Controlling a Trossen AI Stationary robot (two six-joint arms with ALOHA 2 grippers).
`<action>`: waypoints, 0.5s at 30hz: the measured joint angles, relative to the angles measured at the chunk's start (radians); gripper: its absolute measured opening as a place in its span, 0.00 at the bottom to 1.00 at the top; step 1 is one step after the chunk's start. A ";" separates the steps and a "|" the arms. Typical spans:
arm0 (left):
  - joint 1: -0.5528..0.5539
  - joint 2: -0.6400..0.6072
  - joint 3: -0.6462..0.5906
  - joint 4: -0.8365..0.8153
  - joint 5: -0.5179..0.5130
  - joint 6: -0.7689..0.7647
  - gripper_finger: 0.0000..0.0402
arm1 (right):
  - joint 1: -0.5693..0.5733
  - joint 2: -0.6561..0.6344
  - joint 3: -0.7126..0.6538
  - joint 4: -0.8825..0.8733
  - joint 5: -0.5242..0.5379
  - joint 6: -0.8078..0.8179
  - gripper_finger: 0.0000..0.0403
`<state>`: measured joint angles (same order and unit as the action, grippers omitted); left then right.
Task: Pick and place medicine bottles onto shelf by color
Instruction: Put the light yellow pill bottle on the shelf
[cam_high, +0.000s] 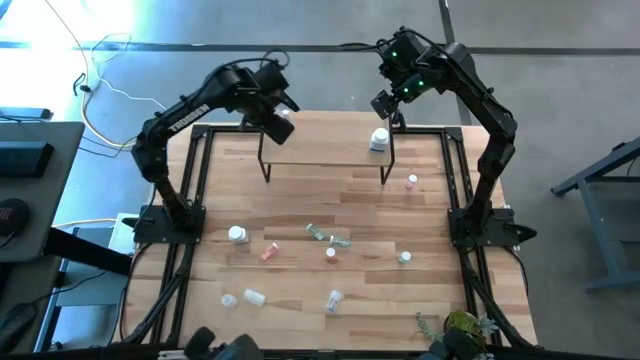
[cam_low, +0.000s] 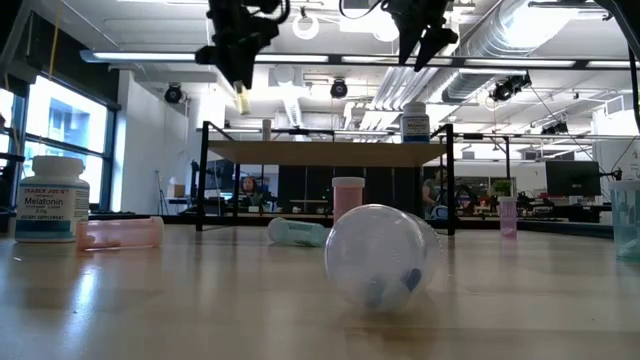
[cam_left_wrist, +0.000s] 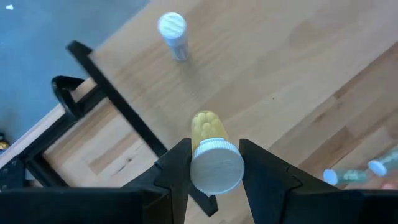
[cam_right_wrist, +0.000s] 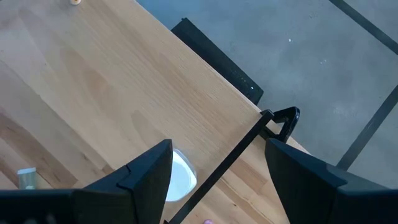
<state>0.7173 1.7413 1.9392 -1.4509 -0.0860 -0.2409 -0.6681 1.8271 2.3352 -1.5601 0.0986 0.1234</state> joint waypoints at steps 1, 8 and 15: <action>-0.005 0.012 0.000 0.000 0.000 0.008 0.29 | 0.000 0.000 0.000 0.000 0.000 0.000 0.62; -0.017 0.072 0.000 0.005 0.012 0.036 0.29 | 0.000 0.000 0.000 0.000 0.000 0.000 0.62; -0.020 0.124 0.000 0.007 0.049 0.069 0.29 | 0.000 0.000 0.000 0.000 0.000 0.008 0.62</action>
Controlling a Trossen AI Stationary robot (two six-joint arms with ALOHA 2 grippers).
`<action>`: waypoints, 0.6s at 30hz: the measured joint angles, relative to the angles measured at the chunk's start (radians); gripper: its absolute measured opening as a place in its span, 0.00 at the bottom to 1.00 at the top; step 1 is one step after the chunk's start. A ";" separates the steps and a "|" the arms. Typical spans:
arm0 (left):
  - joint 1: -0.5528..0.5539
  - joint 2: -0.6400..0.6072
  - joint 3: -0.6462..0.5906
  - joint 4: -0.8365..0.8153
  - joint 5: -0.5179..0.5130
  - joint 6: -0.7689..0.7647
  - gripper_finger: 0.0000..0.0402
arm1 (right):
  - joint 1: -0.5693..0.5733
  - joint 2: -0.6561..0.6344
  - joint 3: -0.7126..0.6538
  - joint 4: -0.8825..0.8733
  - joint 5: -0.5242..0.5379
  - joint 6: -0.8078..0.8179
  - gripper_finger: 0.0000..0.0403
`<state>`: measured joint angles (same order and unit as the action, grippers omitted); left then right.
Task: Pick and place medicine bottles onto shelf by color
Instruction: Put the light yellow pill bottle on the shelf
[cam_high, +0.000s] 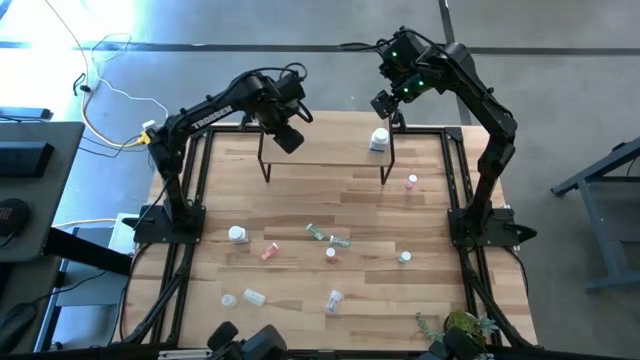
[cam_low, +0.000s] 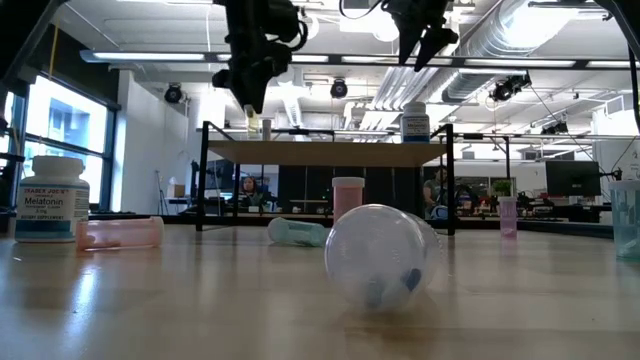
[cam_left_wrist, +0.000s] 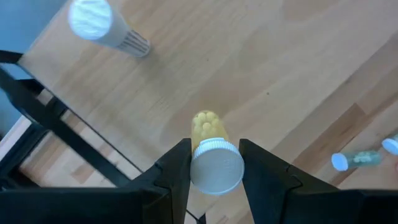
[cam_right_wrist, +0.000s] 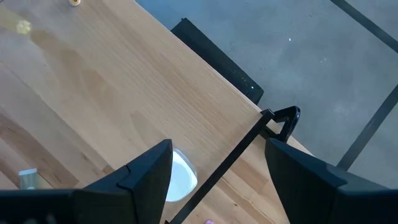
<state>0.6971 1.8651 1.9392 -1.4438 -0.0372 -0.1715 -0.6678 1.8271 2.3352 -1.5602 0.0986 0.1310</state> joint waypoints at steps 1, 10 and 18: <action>0.000 0.006 0.000 0.001 0.000 0.000 0.29 | 0.000 0.000 0.000 0.000 0.000 0.000 0.62; 0.003 0.010 0.000 0.005 -0.002 0.015 0.29 | 0.000 0.000 0.000 0.000 0.000 0.000 0.62; 0.003 0.027 0.000 0.002 -0.003 0.036 0.29 | 0.000 0.000 0.000 -0.001 0.000 0.003 0.62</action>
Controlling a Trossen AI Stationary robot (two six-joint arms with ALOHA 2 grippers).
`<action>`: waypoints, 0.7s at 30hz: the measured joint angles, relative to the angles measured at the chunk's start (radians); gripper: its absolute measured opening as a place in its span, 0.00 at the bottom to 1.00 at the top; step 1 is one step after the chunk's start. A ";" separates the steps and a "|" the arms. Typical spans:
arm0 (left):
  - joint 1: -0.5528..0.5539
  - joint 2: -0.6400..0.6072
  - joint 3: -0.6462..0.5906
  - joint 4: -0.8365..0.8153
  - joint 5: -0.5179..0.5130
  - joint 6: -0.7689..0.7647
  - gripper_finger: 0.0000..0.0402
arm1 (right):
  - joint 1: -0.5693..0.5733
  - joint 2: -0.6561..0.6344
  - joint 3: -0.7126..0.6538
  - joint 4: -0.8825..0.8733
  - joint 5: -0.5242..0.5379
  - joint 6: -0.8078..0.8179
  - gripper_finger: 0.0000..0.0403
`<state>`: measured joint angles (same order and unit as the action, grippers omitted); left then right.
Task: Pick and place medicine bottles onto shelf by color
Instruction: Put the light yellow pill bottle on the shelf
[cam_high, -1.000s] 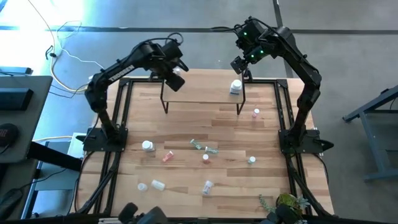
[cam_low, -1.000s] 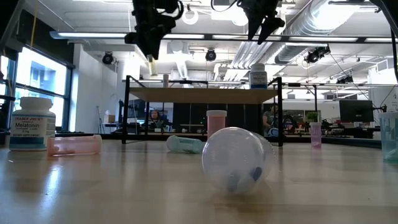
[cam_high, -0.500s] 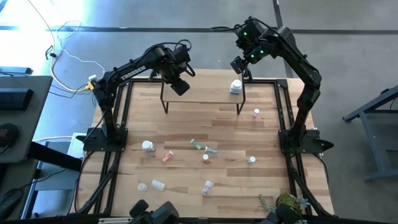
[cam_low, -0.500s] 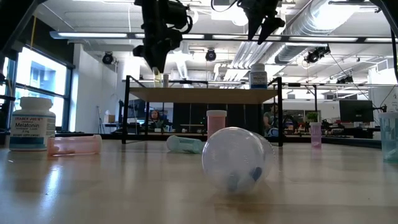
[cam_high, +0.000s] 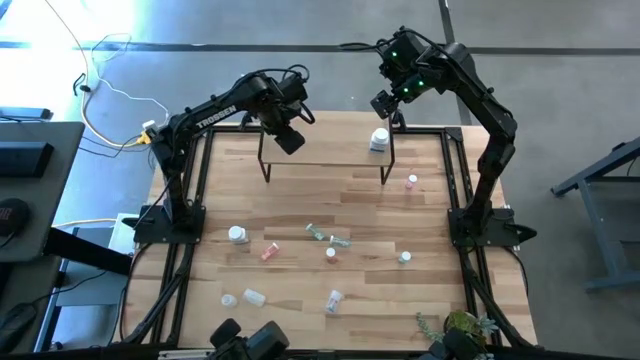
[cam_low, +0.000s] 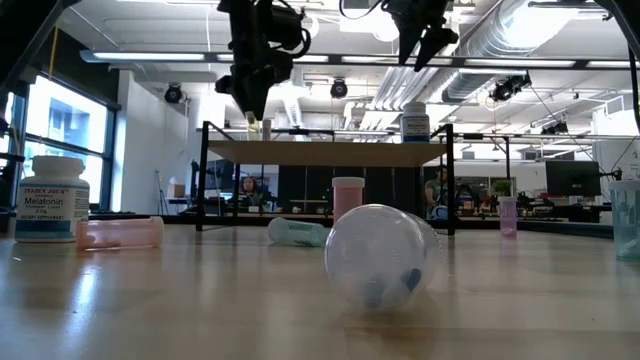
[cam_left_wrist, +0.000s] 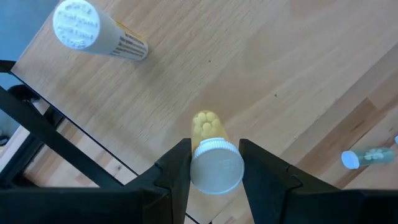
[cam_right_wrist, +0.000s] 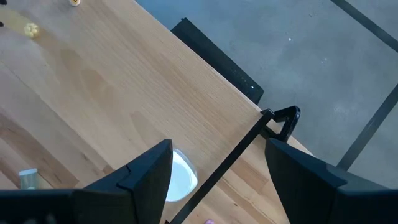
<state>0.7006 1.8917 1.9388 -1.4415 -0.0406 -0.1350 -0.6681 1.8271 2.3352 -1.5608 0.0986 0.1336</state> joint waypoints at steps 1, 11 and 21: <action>0.000 0.003 0.000 -0.002 0.002 0.001 0.29 | 0.000 0.000 0.000 0.000 0.000 0.000 0.62; 0.000 0.005 0.001 0.000 0.000 0.009 0.29 | 0.000 0.000 0.000 -0.005 0.000 0.004 0.62; 0.000 0.010 -0.001 0.000 0.000 0.025 0.40 | 0.000 0.000 0.000 -0.006 0.000 0.020 0.62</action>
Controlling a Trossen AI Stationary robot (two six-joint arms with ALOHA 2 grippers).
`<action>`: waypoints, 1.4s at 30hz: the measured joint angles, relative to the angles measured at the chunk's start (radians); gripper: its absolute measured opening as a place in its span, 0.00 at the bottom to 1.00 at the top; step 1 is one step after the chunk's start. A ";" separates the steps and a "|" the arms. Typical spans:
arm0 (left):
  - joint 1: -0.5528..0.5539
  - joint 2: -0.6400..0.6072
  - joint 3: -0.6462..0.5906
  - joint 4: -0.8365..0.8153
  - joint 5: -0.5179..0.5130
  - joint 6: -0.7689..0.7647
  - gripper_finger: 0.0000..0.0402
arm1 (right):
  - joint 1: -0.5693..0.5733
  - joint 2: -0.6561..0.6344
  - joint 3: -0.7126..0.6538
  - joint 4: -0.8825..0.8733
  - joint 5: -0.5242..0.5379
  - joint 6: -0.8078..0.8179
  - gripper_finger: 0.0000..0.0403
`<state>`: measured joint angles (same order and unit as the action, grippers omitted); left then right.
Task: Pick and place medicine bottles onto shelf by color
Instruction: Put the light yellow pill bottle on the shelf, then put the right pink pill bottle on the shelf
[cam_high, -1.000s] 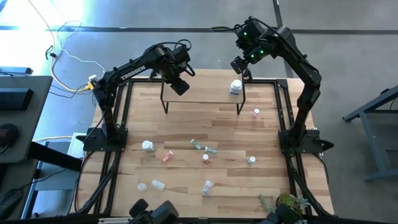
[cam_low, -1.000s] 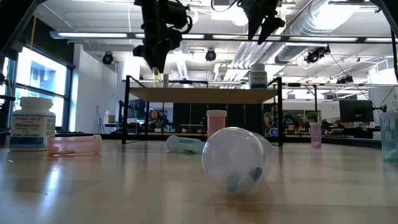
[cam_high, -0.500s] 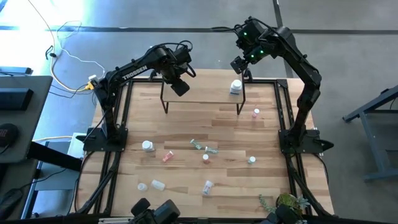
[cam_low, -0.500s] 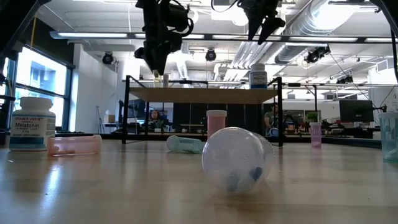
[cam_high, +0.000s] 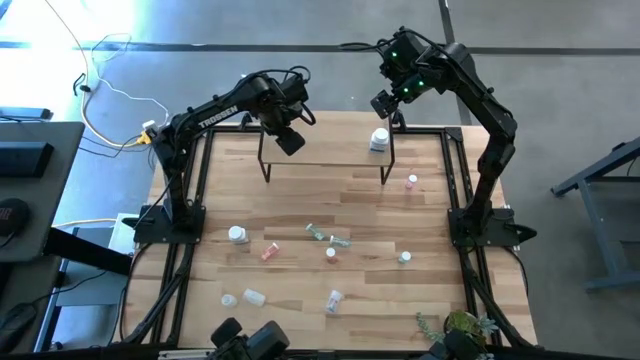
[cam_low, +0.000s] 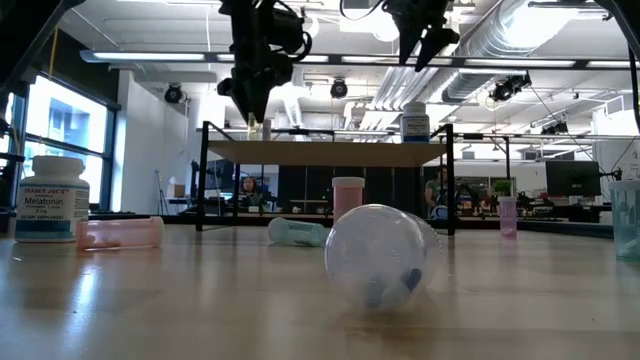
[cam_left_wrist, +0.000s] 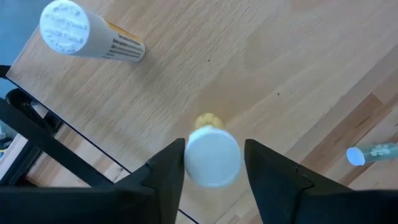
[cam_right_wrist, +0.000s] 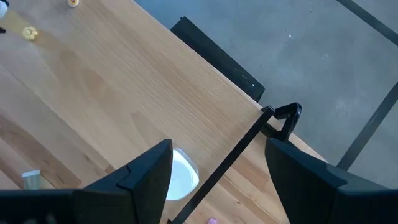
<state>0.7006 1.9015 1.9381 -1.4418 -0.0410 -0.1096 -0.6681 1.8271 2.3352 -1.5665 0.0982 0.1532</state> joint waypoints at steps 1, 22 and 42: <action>0.000 0.000 0.000 0.001 0.000 0.001 0.41 | 0.000 0.000 0.000 0.000 0.000 0.000 0.62; -0.001 -0.050 0.000 -0.029 -0.013 0.017 0.47 | 0.011 -0.056 0.000 -0.005 -0.081 -0.048 0.62; -0.222 -0.287 -0.041 -0.027 -0.062 -0.089 0.47 | 0.224 -0.082 -0.163 0.074 -0.333 -0.214 0.62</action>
<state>0.4782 1.6149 1.8971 -1.4691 -0.1026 -0.1988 -0.4445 1.7447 2.1720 -1.4926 -0.2351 -0.0610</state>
